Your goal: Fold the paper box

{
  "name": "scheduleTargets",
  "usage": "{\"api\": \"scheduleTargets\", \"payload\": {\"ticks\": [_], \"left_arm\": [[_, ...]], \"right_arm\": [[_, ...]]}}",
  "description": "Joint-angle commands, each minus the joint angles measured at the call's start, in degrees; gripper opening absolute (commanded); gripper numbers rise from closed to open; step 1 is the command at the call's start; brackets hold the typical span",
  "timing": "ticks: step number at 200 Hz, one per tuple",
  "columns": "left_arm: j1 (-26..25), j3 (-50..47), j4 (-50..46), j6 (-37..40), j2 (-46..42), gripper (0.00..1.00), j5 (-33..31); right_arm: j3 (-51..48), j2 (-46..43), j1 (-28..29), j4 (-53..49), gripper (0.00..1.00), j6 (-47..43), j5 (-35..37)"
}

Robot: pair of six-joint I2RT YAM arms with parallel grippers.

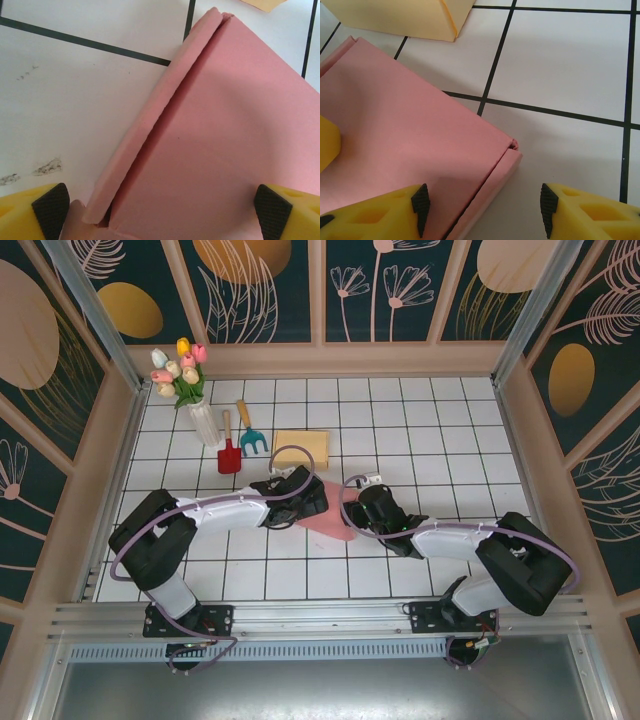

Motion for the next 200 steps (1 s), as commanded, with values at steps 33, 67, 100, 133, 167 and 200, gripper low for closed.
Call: {"api": "scheduleTargets", "payload": {"ticks": [33,67,100,133,167,200], "left_arm": [[0.0,-1.8,1.3,-0.9,0.2,0.94,3.9],[-0.2,-3.6,3.5,-2.8,-0.2,0.93,5.5],[-0.2,-4.3,4.2,-3.6,-0.1,0.9,4.5],[-0.1,-5.1,4.5,-3.1,0.4,0.88,3.2],[-0.1,-6.4,5.6,-2.9,1.4,0.87,3.2],[-0.1,-6.7,5.4,-2.7,1.7,0.87,2.6]], "right_arm": [[-1.4,1.9,-0.3,-0.6,0.63,0.0,-0.9],[-1.4,1.8,-0.3,-0.6,0.63,0.0,-0.9],[-1.7,2.2,-0.4,0.0,0.63,0.2,-1.1],[-1.7,2.1,-0.3,-0.2,0.63,0.2,-1.0],[-1.6,1.1,-0.3,-1.1,0.64,0.5,-0.6],[-1.9,-2.9,0.5,-3.2,0.64,2.2,0.1]]}}
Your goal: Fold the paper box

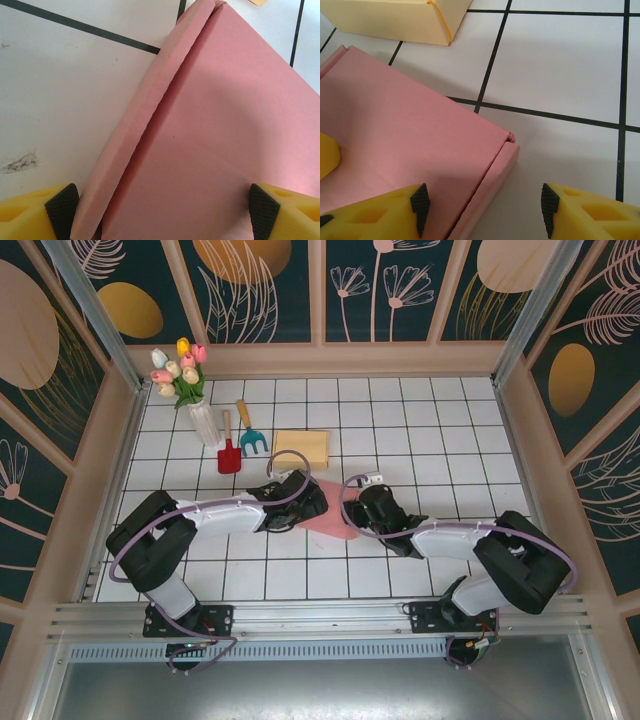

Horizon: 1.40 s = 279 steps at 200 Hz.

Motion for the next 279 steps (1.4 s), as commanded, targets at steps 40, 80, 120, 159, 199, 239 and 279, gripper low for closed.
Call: {"api": "scheduleTargets", "payload": {"ticks": [40,80,120,159,199,239,279], "left_arm": [[-0.3,-2.2,-2.5,-0.2,2.5,0.87,-0.4],[-0.3,-2.0,-2.6,-0.4,2.4,0.87,-0.4],[-0.3,-2.1,-2.9,-0.6,2.4,0.87,-0.5],[-0.3,-2.3,-2.9,-0.6,2.4,0.87,-0.5],[-0.3,-2.6,-2.7,-0.5,2.4,0.86,-0.8],[-0.3,-2.9,-2.3,-0.3,2.4,0.86,-0.7],[-0.3,-3.0,-2.1,-0.3,2.4,0.86,-0.8]], "right_arm": [[-2.2,-11.9,3.8,-8.7,0.61,6.8,1.7],[-4.8,-17.5,7.5,-11.5,0.57,14.4,1.6],[-7.4,-17.1,12.4,-9.0,0.55,18.1,2.0],[-7.1,-14.3,14.7,-6.8,0.54,18.7,2.3],[-6.1,-10.5,15.3,-5.3,0.54,18.9,2.2],[-6.4,-8.1,15.4,0.0,0.54,18.5,-0.4],[-4.6,-6.1,15.9,1.0,0.53,18.4,-1.3]]}}
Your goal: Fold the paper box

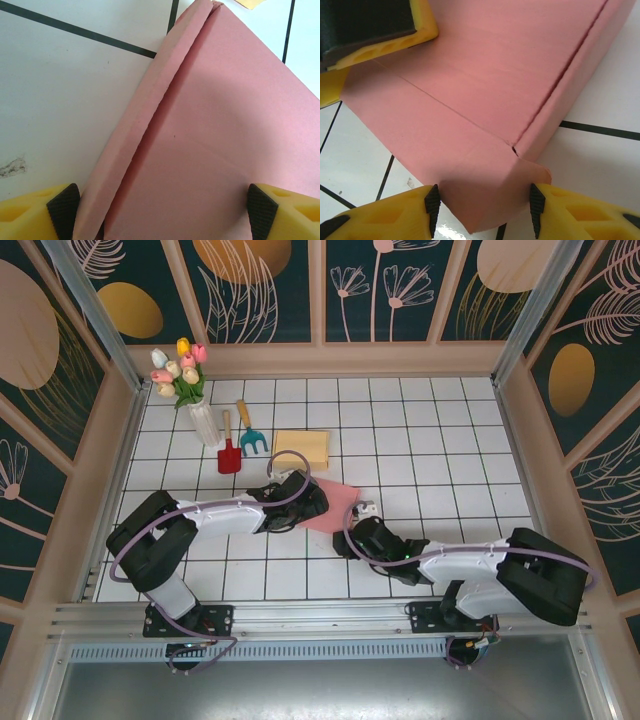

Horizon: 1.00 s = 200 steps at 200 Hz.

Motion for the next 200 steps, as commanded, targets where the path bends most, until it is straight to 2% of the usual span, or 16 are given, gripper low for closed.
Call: {"api": "scheduleTargets", "payload": {"ticks": [1,109,165,200], "left_arm": [[-0.3,-2.2,-4.2,-0.3,2.4,0.86,-0.7],[-0.3,-2.1,-3.7,-0.2,4.6,0.86,-0.6],[-0.3,-2.3,-3.5,-0.2,4.7,0.86,-0.6],[-0.3,-2.5,-3.2,-0.2,4.9,0.86,-0.5]], "right_arm": [[2.1,1.1,0.9,3.1,0.53,0.6,-1.1],[6.3,1.3,4.7,-3.7,0.44,-0.7,5.0],[6.4,1.8,4.8,-5.8,0.44,-1.3,8.0],[5.6,2.3,4.8,-5.3,0.4,-2.1,9.4]]}}
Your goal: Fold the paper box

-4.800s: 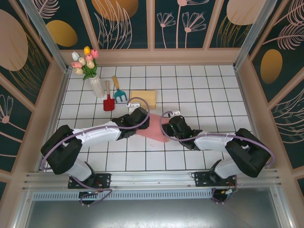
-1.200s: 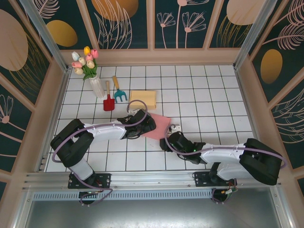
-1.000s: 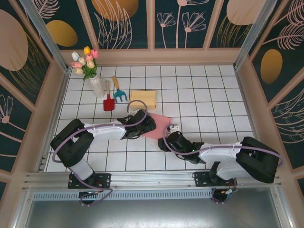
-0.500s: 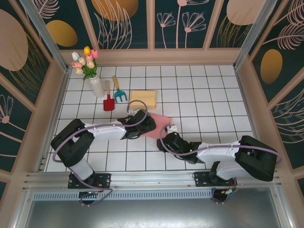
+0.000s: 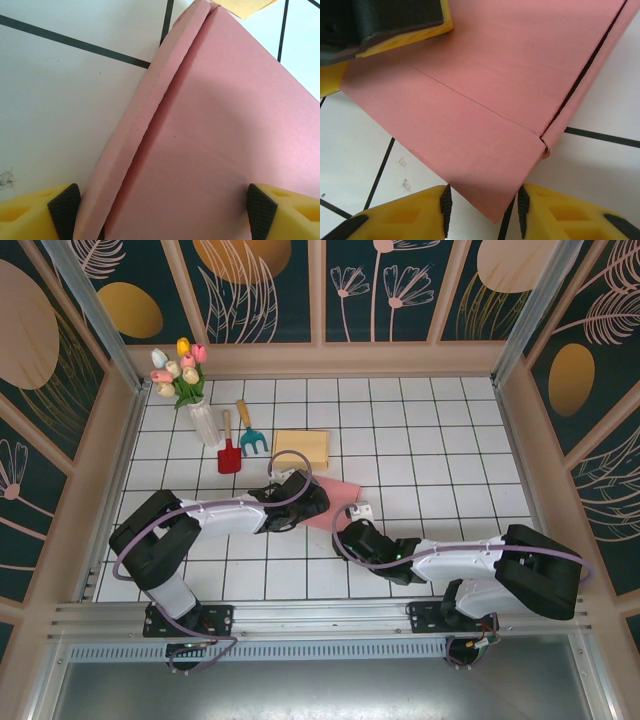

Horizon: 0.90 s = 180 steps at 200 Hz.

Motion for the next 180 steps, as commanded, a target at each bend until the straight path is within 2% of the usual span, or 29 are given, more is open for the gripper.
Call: {"api": "scheduleTargets", "payload": {"ticks": [1,180], "left_arm": [[-0.3,-2.3,-5.8,-0.3,3.8,0.86,0.3],[-0.3,-3.3,-5.1,0.3,5.4,0.83,0.2]], "right_arm": [[1.2,0.7,0.7,1.8,0.4,-1.4,2.0],[-1.9,4.6,-1.0,6.5,0.35,-3.3,7.9]]}}
